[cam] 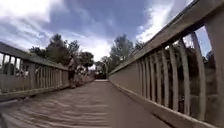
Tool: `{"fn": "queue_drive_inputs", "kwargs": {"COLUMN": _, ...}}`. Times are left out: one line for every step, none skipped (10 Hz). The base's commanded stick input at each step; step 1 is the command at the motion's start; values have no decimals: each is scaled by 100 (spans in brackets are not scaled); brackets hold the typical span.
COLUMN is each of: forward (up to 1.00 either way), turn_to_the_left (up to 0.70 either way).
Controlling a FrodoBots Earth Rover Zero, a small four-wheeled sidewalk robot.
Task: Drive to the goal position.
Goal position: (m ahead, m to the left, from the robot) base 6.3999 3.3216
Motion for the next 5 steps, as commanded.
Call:
{"fn": "queue_drive_inputs", "kwargs": {"forward": 45, "turn_to_the_left": 0}}
{"fn": "queue_drive_inputs", "kwargs": {"forward": 45, "turn_to_the_left": 0}}
{"fn": "queue_drive_inputs", "kwargs": {"forward": 45, "turn_to_the_left": 0}}
{"fn": "queue_drive_inputs", "kwargs": {"forward": 45, "turn_to_the_left": 0}}
{"fn": "queue_drive_inputs", "kwargs": {"forward": 45, "turn_to_the_left": 0}}
